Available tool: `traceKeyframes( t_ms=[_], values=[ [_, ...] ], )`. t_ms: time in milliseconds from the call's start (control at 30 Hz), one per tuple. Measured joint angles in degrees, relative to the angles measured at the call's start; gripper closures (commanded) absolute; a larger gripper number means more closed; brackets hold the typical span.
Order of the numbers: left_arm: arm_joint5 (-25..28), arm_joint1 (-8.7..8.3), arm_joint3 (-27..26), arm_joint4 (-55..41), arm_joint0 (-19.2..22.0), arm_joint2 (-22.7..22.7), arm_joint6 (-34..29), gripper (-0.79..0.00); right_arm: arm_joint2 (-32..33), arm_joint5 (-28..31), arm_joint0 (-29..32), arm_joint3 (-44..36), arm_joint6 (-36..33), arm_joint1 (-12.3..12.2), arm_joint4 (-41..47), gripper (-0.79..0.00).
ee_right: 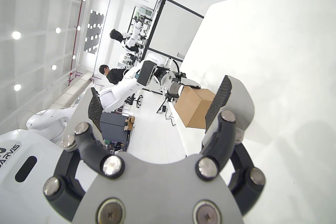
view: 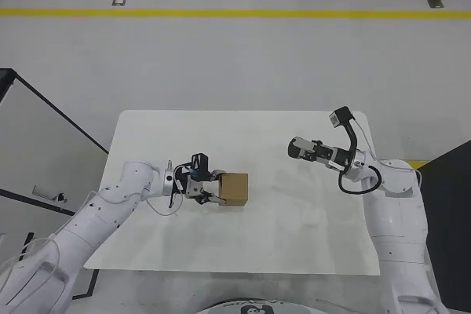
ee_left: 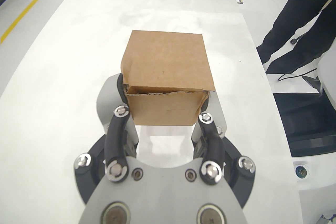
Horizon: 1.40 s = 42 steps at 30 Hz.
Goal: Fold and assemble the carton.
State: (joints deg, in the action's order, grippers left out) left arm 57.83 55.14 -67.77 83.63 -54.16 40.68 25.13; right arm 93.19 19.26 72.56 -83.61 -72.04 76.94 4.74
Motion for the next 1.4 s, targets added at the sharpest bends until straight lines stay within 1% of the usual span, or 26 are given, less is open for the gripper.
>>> traceKeyframes(
  t_ms=[67, 200, 333, 400, 633, 733, 800, 967, 1400],
  values=[
    [-1.16, 0.19, 0.72, -1.85, -0.76, 0.25, -0.42, 0.0, 0.0, 0.0, 0.0, 0.0, 0.0, 0.0, 0.0, -0.785],
    [0.07, 0.89, 2.47, -4.75, -0.34, -0.01, 0.75, 0.0, 0.0, 0.0, 0.0, 0.0, 0.0, 0.0, 0.0, -0.785],
    [0.17, 2.17, 5.61, -4.77, 0.98, -2.35, 4.03, 0.0, 0.0, 0.0, 0.0, 0.0, 0.0, 0.0, 0.0, -0.785],
    [-0.03, 2.6, 7.29, -4.05, 1.87, -3.16, 3.92, 0.0, 0.0, 0.0, 0.0, 0.0, 0.0, 0.0, 0.0, -0.785],
    [-0.36, 2.64, 7.37, -3.93, 1.8, -3.15, 3.46, 0.0, 0.0, 0.0, 0.0, 0.0, 0.0, 0.0, 0.0, -0.785],
    [-3.4, 2.9, 7.21, -4.15, 0.99, -3.03, 1.63, 0.0, 0.0, 0.0, 0.0, 0.0, 0.0, 0.0, 0.0, -0.785],
    [-4.23, 3.19, 7.5, -4.32, 0.81, -3.17, 1.33, 0.0, 0.0, 0.0, 0.0, 0.0, 0.0, 0.0, 0.0, -0.785],
    [-4.92, 4.47, 10.51, -5.31, 1.52, -4.08, 2.43, 0.0, 0.0, 0.0, 0.0, 0.0, 0.0, 0.0, 0.0, -0.785],
    [-5.24, 7.54, 17.45, -1.75, 3.82, -7.29, 8.06, 0.0, 0.0, 0.0, 0.0, 0.0, 0.0, 0.0, 0.0, -0.785]
  ],
)
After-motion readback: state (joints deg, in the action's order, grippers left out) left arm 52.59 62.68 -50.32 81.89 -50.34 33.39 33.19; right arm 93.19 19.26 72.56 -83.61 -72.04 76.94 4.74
